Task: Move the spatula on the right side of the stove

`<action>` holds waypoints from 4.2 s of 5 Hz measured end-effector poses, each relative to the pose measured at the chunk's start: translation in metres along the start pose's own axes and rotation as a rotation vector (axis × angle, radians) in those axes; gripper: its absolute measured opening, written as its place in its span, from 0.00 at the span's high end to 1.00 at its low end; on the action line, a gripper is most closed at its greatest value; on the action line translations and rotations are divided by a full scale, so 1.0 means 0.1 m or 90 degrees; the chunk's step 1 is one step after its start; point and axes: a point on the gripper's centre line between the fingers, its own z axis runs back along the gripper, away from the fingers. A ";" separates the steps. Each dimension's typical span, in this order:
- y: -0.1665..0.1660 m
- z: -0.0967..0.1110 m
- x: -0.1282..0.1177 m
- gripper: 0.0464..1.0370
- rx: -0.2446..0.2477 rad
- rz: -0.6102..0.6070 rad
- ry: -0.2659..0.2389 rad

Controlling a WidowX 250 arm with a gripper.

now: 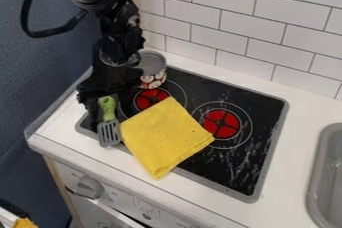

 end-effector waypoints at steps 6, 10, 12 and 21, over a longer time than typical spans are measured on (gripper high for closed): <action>0.01 0.07 0.07 0.61 -0.032 0.083 0.029; -0.47 1.08 -0.90 0.61 -0.206 -0.061 0.043; -0.83 1.02 -1.47 0.61 -0.216 -0.150 0.047; -1.01 0.65 -1.78 0.02 -0.160 -0.172 0.027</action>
